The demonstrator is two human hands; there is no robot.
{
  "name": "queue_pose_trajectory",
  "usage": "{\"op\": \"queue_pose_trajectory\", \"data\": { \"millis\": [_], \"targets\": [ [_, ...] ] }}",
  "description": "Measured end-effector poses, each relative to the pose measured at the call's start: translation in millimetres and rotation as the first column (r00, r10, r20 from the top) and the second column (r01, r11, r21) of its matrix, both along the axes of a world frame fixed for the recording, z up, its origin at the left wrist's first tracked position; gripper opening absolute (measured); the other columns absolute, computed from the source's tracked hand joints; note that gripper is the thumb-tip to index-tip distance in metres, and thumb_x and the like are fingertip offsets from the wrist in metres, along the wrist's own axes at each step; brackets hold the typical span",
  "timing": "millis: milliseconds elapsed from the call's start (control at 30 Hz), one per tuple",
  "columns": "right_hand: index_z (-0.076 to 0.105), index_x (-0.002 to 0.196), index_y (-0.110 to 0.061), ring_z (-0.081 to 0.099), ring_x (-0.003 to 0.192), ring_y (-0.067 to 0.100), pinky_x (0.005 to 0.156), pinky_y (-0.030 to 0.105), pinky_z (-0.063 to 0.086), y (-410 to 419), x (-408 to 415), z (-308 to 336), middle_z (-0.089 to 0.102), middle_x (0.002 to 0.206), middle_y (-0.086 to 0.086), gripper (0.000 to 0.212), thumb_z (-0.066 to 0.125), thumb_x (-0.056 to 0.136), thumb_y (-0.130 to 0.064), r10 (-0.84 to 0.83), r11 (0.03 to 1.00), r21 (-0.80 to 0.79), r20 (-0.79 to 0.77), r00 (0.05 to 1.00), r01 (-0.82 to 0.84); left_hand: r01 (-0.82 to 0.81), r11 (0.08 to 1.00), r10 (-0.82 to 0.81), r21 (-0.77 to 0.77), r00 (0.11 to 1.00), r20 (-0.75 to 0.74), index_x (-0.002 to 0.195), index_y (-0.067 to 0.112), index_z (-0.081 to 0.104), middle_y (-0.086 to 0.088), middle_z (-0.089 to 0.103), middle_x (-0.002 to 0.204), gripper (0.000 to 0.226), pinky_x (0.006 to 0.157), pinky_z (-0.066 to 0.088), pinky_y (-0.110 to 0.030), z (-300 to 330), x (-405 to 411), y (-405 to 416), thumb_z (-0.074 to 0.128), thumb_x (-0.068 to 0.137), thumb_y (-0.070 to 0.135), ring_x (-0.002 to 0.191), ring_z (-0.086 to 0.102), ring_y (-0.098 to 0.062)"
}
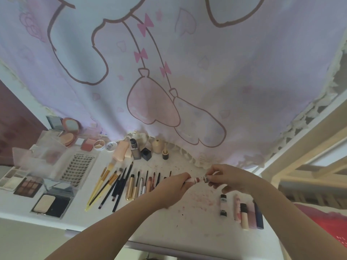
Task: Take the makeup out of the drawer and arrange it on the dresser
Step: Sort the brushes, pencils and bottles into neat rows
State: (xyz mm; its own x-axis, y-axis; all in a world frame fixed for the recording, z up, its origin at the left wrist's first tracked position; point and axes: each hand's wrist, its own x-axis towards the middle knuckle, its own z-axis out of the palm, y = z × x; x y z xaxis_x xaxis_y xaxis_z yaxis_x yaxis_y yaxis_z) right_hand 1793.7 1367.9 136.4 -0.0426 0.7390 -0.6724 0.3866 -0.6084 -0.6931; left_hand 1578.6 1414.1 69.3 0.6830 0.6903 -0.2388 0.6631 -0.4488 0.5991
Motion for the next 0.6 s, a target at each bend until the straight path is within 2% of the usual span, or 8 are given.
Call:
{"op": "queue_pose_trajectory", "data": {
  "millis": [100,200,267,333,400,467,533,600],
  "targets": [
    [0.061,0.102,-0.009,0.065,0.075,0.010,0.058,0.023,0.050,-7.2,19.5,-5.7,0.072,0.089,0.003,0.014,0.060,0.092,-0.018,-0.137,0.991,-0.005,-0.056,0.989,0.137,-0.139,0.982,0.133,-0.127,0.990,-0.054,0.114,0.024,0.039,0.003,0.057,0.075,0.028,0.066,0.051,-0.033,-10.9,-11.8,8.5,0.027,0.100,0.045,0.066,0.057,-0.015],
    [0.059,0.111,-0.012,0.067,0.085,0.017,0.066,0.031,0.055,-18.3,24.5,-20.5,0.069,0.102,0.010,0.019,0.058,0.092,-0.009,-0.290,0.956,-0.043,-0.266,0.920,0.289,-0.225,0.949,0.218,-0.223,0.974,-0.059,0.118,0.027,0.033,0.006,0.056,0.076,0.023,0.061,0.052,-0.033,-21.5,-15.0,8.9,0.032,0.099,0.041,0.062,0.055,-0.015],
    [0.060,0.115,-0.014,0.067,0.094,0.018,0.069,0.031,0.057,-22.5,13.2,-36.3,0.067,0.107,0.009,0.021,0.056,0.094,-0.011,-0.292,0.955,-0.028,-0.287,0.912,0.296,-0.231,0.945,0.230,-0.233,0.973,-0.031,0.117,0.028,0.036,0.008,0.061,0.087,0.023,0.062,0.053,-0.031,-25.7,-7.8,6.6,0.038,0.098,0.041,0.066,0.058,-0.013],
    [0.058,0.115,-0.012,0.064,0.098,0.014,0.071,0.030,0.057,-21.3,-4.7,-56.1,0.067,0.108,0.004,0.020,0.052,0.096,-0.015,-0.273,0.959,0.033,-0.159,0.949,0.282,-0.236,0.954,0.243,-0.184,0.970,0.016,0.119,0.024,0.044,0.008,0.059,0.098,0.027,0.068,0.049,-0.027,-31.2,3.4,5.6,0.045,0.096,0.039,0.080,0.058,-0.013],
    [0.051,0.113,-0.013,0.063,0.097,0.016,0.077,0.032,0.053,-15.4,-21.8,-77.3,0.067,0.107,0.000,0.017,0.049,0.097,-0.019,-0.309,0.944,0.117,-0.004,0.951,0.307,-0.253,0.966,0.256,-0.046,0.965,0.057,0.115,0.021,0.053,0.010,0.052,0.094,0.025,0.073,0.041,-0.025,-35.6,14.7,8.0,0.050,0.094,0.034,0.090,0.052,-0.014],
    [0.047,0.111,-0.014,0.061,0.095,0.019,0.080,0.034,0.049,-9.0,-32.3,-95.1,0.065,0.107,0.001,0.018,0.052,0.096,-0.023,-0.332,0.931,0.212,0.153,0.931,0.297,-0.293,0.955,0.290,0.038,0.954,0.072,0.112,0.020,0.057,0.007,0.052,0.096,0.023,0.081,0.043,-0.028,-41.0,25.5,12.4,0.051,0.093,0.032,0.094,0.051,-0.016],
    [0.051,0.109,-0.014,0.058,0.093,0.019,0.078,0.029,0.047,-3.9,-37.1,-108.7,0.060,0.109,0.003,0.018,0.055,0.094,-0.022,-0.316,0.920,0.319,0.264,0.912,0.226,-0.307,0.949,0.304,0.069,0.951,0.052,0.108,0.022,0.058,0.006,0.058,0.102,0.020,0.087,0.043,-0.033,-49.6,34.2,15.7,0.053,0.092,0.032,0.097,0.052,-0.016],
    [0.054,0.106,-0.015,0.056,0.086,0.015,0.075,0.020,0.041,-0.2,-40.9,-117.0,0.053,0.110,0.004,0.014,0.057,0.092,-0.017,-0.296,0.900,0.408,0.310,0.903,0.155,-0.288,0.948,0.290,0.137,0.957,0.005,0.105,0.026,0.057,0.007,0.059,0.105,0.016,0.089,0.038,-0.033,-60.9,40.9,18.2,0.052,0.091,0.033,0.100,0.051,-0.017]
  ]
}}
